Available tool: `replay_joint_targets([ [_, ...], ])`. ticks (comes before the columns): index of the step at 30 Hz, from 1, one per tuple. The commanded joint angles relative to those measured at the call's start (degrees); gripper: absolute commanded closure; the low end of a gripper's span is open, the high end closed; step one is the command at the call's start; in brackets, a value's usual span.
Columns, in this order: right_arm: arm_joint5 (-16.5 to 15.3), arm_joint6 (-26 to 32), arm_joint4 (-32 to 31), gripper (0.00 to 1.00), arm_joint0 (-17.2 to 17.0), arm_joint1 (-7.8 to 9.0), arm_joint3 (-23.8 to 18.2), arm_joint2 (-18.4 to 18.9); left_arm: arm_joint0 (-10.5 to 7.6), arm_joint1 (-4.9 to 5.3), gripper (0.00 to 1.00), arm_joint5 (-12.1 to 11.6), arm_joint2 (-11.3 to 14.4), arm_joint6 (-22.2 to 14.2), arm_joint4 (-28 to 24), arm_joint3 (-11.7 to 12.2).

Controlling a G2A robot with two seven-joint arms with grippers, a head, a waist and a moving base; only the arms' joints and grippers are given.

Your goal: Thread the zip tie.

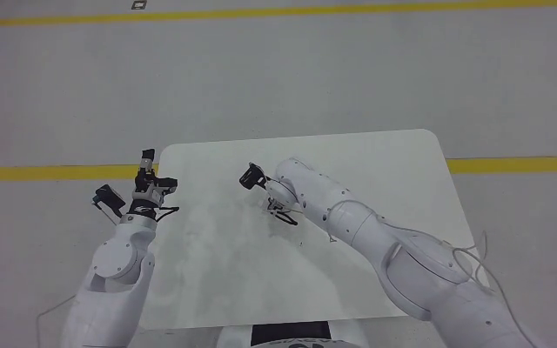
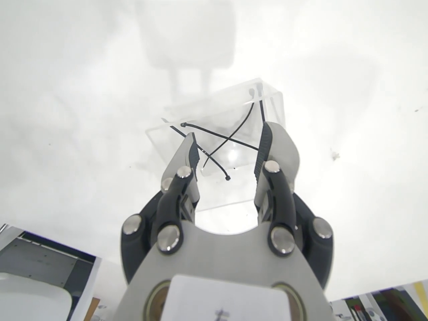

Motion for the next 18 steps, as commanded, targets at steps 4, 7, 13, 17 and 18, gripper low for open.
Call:
replay_joint_targets([
  [4, -0.44, -0.29, -0.79, 0.63, 0.48, -1.21, 2.32, -0.36, 0.0, 0.0, 0.0, 0.0, 0.0, 0.0, 0.0, 0.0],
  [7, -0.68, -0.88, -1.03, 0.66, 0.65, -1.99, 3.83, -0.44, 0.0, 0.0, 0.0, 0.0, 0.0, 0.0, 0.0, 0.0],
  [13, -1.54, -1.32, -1.0, 0.75, 1.02, -3.46, 6.9, -0.37, 0.0, 0.0, 0.0, 0.0, 0.0, 0.0, 0.0, 0.0],
  [17, -1.49, -1.59, -0.58, 0.84, 1.25, -4.32, 8.81, -0.02, 0.0, 0.0, 0.0, 0.0, 0.0, 0.0, 0.0, 0.0],
  [18, -1.45, -1.72, -0.51, 0.85, 1.3, -4.5, 9.2, 0.07, 0.0, 0.0, 0.0, 0.0, 0.0, 0.0, 0.0, 0.0],
])
